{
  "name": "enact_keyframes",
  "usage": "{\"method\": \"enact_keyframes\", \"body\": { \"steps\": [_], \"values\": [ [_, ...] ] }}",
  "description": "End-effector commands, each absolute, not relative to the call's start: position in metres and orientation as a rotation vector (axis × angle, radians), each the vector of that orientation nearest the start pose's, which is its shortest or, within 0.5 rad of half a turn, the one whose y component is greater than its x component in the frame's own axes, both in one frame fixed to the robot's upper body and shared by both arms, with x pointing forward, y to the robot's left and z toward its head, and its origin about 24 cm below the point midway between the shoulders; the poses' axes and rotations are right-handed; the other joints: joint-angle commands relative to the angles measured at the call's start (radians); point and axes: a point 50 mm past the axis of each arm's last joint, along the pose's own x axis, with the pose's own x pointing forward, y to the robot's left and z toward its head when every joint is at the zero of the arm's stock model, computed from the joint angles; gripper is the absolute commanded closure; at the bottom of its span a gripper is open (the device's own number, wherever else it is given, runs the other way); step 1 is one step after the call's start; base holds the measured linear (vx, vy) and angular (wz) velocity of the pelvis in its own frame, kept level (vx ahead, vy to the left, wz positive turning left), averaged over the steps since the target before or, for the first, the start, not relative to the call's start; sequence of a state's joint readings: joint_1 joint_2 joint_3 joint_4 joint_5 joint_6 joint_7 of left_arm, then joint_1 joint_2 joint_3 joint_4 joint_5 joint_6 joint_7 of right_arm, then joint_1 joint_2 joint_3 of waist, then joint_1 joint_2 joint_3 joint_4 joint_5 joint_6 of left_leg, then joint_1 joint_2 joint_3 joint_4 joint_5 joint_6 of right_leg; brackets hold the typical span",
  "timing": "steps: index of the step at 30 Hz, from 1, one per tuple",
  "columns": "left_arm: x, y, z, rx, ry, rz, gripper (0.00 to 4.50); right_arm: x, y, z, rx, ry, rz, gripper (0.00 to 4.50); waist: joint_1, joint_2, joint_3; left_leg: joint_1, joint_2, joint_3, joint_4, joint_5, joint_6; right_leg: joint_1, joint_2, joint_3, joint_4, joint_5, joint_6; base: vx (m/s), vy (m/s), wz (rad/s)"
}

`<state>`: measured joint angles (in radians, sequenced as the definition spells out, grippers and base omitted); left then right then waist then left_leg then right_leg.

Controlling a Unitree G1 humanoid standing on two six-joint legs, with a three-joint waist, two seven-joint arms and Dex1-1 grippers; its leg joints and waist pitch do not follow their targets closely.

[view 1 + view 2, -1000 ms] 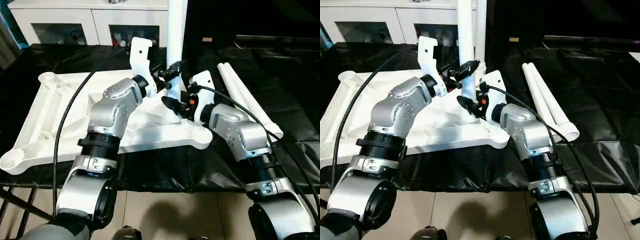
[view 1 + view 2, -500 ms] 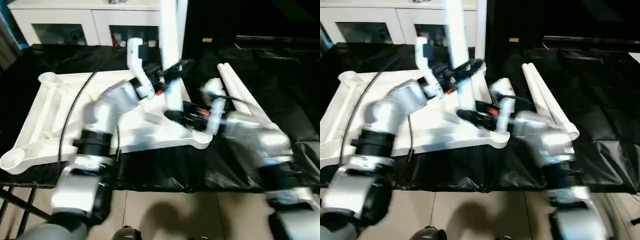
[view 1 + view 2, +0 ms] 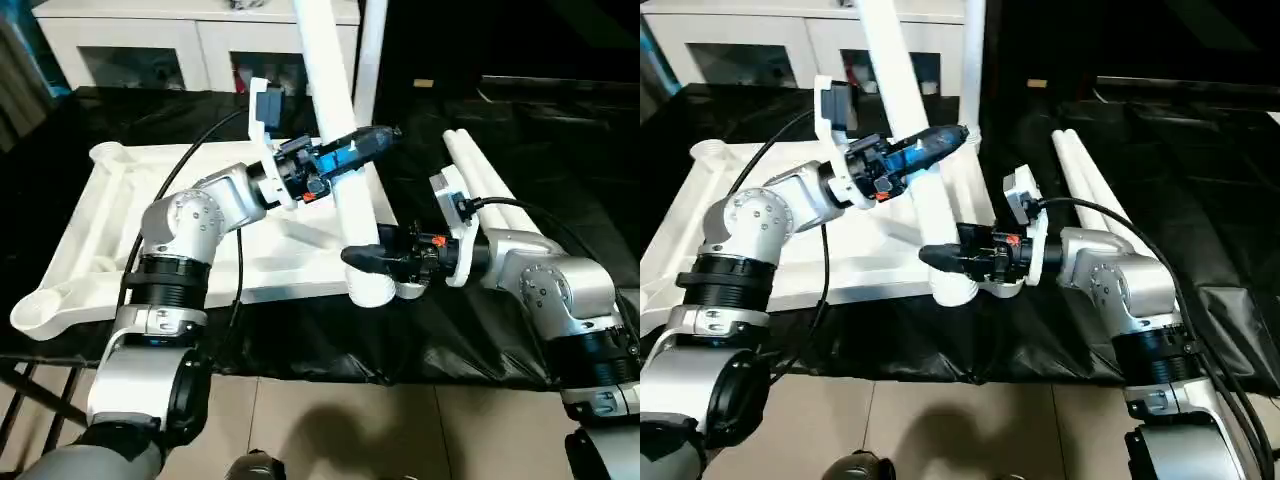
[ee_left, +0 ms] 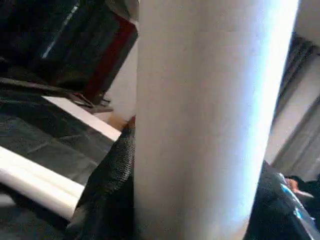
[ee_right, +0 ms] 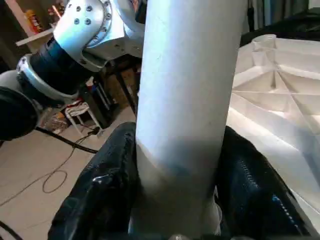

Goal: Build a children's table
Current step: Insert table leg to table base

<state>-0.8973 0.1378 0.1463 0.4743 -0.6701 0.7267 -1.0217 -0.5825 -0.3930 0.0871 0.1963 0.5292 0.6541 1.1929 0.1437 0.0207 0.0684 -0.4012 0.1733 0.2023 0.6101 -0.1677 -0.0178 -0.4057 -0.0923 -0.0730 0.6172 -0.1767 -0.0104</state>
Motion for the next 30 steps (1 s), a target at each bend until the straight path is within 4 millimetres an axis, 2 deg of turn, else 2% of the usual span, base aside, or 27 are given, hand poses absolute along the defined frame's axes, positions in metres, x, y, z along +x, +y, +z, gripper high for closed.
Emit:
{"method": "enact_keyframes", "body": {
  "steps": [1, 2, 3, 4, 6, 7, 9, 12, 13, 14, 15, 16, 18, 22, 25, 30],
  "values": [
    [0.357, 0.081, 0.191, -0.526, 0.055, -1.263, 2.61, 0.307, -0.120, 0.137, 0.178, 0.219, 1.396, 2.24, -0.001, -0.009, -0.090, 0.029, 0.058, -0.031, -0.064, -0.131, 0.037, 0.054, -0.068, 0.043, -0.061, -0.125, -0.247, 0.000, 0.000, 0.00],
    [0.359, 0.080, 0.189, -0.489, 0.068, -1.229, 2.64, 0.310, -0.120, 0.136, 0.177, 0.224, 1.358, 1.89, -0.001, -0.010, -0.090, 0.029, 0.058, -0.031, -0.064, -0.129, 0.036, 0.052, -0.068, 0.044, -0.061, -0.126, -0.244, 0.000, 0.000, 0.00],
    [0.360, 0.079, 0.188, -0.451, 0.079, -1.196, 2.64, 0.312, -0.119, 0.135, 0.182, 0.226, 1.324, 1.89, -0.003, -0.009, -0.090, 0.030, 0.058, -0.032, -0.065, -0.132, 0.030, 0.051, -0.068, 0.044, -0.062, -0.133, -0.240, 0.000, 0.000, 0.00],
    [0.364, 0.077, 0.187, -0.413, 0.093, -1.142, 2.65, 0.315, -0.118, 0.135, 0.180, 0.225, 1.292, 1.89, -0.005, -0.014, -0.090, 0.030, 0.058, -0.031, -0.065, -0.131, 0.028, 0.052, -0.069, 0.044, -0.062, -0.133, -0.237, 0.000, 0.000, 0.00],
    [0.366, 0.075, 0.188, -0.382, 0.099, -1.100, 2.65, 0.317, -0.117, 0.135, 0.168, 0.220, 1.270, 1.77, -0.005, -0.012, -0.089, 0.030, 0.058, -0.032, -0.066, -0.138, 0.018, 0.053, -0.071, 0.045, -0.064, -0.152, -0.226, 0.000, 0.000, 0.00],
    [0.366, 0.075, 0.188, -0.382, 0.099, -1.100, 2.66, 0.317, -0.117, 0.135, 0.168, 0.220, 1.270, 1.49, -0.005, -0.013, -0.089, 0.030, 0.057, -0.032, -0.065, -0.134, 0.019, 0.054, -0.070, 0.045, -0.064, -0.151, -0.223, 0.000, 0.000, 0.00],
    [0.371, 0.072, 0.190, -0.314, 0.092, -1.024, 2.66, 0.323, -0.113, 0.133, 0.126, 0.216, 1.182, 1.43, -0.007, -0.018, -0.090, 0.029, 0.056, -0.032, -0.065, -0.116, 0.023, 0.053, -0.067, 0.045, -0.061, -0.130, -0.218, 0.000, 0.000, 0.00],
    [0.371, 0.068, 0.194, -0.283, 0.081, -0.986, 2.66, 0.329, -0.109, 0.131, 0.114, 0.213, 1.093, 1.33, -0.010, -0.016, -0.089, 0.028, 0.056, -0.032, -0.066, -0.114, 0.019, 0.051, -0.068, 0.045, -0.062, -0.138, -0.212, 0.000, 0.000, 0.00],
    [0.372, 0.064, 0.197, -0.263, 0.078, -0.953, 2.66, 0.334, -0.106, 0.127, 0.133, 0.238, 1.018, 1.33, -0.011, -0.022, -0.090, 0.029, 0.055, -0.031, -0.065, -0.112, 0.020, 0.053, -0.068, 0.045, -0.062, -0.138, -0.212, 0.000, 0.000, 0.00],
    [0.372, 0.063, 0.197, -0.251, 0.074, -0.944, 2.66, 0.335, -0.104, 0.127, 0.128, 0.235, 1.004, 1.30, -0.014, -0.017, -0.089, 0.029, 0.055, -0.032, -0.066, -0.113, 0.017, 0.051, -0.069, 0.045, -0.061, -0.143, -0.217, 0.000, 0.000, 0.00],
    [0.373, 0.061, 0.198, -0.242, 0.074, -0.935, 2.66, 0.337, -0.102, 0.126, 0.123, 0.238, 0.983, 1.30, -0.014, -0.020, -0.089, 0.029, 0.055, -0.029, -0.065, -0.114, 0.019, 0.051, -0.068, 0.046, -0.063, -0.145, -0.214, 0.000, 0.000, 0.00],
    [0.373, 0.061, 0.198, -0.237, 0.074, -0.930, 2.66, 0.338, -0.101, 0.126, 0.118, 0.237, 0.971, 1.30, -0.012, -0.017, -0.090, 0.030, 0.056, -0.031, -0.065, -0.107, 0.019, 0.050, -0.069, 0.046, -0.061, -0.139, -0.212, 0.000, 0.000, 0.00],
    [0.373, 0.059, 0.198, -0.225, 0.073, -0.925, 2.66, 0.339, -0.098, 0.125, 0.105, 0.235, 0.953, 1.30, -0.011, -0.020, -0.090, 0.030, 0.055, -0.029, -0.065, -0.104, 0.023, 0.050, -0.068, 0.046, -0.061, -0.128, -0.210, 0.000, 0.000, 0.00],
    [0.373, 0.056, 0.198, -0.213, 0.070, -0.918, 2.66, 0.341, -0.093, 0.123, 0.087, 0.240, 0.941, 1.30, -0.010, -0.019, -0.089, 0.029, 0.054, -0.029, -0.066, -0.108, 0.022, 0.050, -0.068, 0.046, -0.062, -0.128, -0.209, 0.000, 0.000, 0.00],
    [0.373, 0.056, 0.198, -0.214, 0.069, -0.910, 2.66, 0.342, -0.091, 0.121, 0.082, 0.253, 0.931, 1.70, -0.010, -0.019, -0.089, 0.029, 0.054, -0.029, -0.066, -0.114, 0.020, 0.051, -0.069, 0.047, -0.062, -0.138, -0.205, 0.000, 0.000, 0.00],
    [0.375, 0.058, 0.201, -0.244, 0.065, -0.893, 2.66, 0.341, -0.088, 0.116, 0.080, 0.285, 0.945, 2.05, -0.011, -0.019, -0.090, 0.027, 0.053, -0.029, -0.065, -0.102, 0.028, 0.052, -0.068, 0.046, -0.059, -0.112, -0.212, 0.000, 0.000, 0.00]
  ]
}}
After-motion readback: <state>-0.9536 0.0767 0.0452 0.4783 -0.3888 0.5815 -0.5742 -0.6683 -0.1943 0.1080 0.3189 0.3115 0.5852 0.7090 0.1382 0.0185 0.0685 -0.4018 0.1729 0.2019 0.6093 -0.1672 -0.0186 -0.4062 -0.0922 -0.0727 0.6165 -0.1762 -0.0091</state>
